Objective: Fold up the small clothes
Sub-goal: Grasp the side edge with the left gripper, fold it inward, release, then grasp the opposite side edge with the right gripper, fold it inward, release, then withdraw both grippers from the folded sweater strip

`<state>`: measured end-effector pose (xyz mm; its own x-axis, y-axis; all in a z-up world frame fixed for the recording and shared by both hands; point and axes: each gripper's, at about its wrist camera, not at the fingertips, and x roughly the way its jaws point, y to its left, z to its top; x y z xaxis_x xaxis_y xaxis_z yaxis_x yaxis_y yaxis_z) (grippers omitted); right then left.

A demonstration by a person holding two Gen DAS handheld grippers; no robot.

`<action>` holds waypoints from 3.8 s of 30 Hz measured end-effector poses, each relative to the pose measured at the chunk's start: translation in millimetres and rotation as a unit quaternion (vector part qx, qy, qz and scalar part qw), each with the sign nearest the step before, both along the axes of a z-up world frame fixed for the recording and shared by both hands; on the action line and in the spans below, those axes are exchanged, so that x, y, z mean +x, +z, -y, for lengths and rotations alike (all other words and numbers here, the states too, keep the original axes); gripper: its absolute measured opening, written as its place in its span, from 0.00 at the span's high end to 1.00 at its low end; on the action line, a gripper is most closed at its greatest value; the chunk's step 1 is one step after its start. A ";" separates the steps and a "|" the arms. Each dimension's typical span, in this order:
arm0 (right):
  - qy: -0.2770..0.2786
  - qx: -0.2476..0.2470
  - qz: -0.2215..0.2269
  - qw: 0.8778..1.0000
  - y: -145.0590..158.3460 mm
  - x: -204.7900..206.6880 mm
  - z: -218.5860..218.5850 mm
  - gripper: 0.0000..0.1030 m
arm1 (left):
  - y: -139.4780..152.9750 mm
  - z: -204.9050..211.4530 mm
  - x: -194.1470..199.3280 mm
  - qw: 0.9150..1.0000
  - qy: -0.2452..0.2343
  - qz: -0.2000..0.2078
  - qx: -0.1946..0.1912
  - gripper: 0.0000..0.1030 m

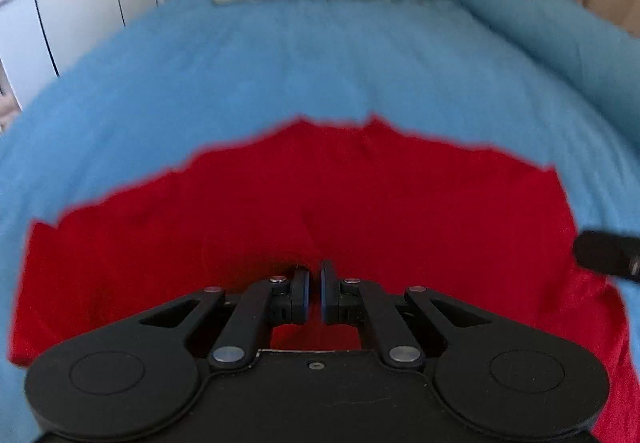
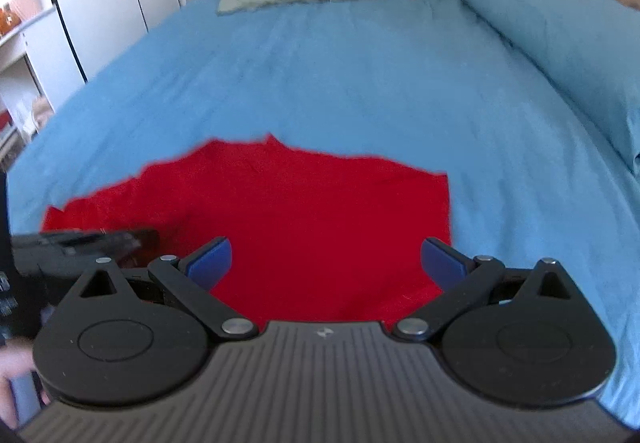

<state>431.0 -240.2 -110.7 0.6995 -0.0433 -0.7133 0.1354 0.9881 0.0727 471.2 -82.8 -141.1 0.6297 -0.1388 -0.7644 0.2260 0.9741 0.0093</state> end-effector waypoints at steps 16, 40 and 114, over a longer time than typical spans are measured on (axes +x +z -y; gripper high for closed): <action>0.191 -0.030 -0.024 0.981 12.1 40.6 -79.2 0.00 | 28.4 -85.1 -38.0 0.999 0.007 -0.002 0.036 0.31; 0.228 -0.138 0.022 0.964 16.1 85.2 -146.5 0.79 | -4.3 -193.0 -21.8 0.994 0.089 -0.026 0.051 0.29; 0.003 0.009 0.043 0.999 -49.9 50.3 53.0 0.06 | -16.6 -137.3 -29.0 0.999 0.035 -0.015 0.038 0.16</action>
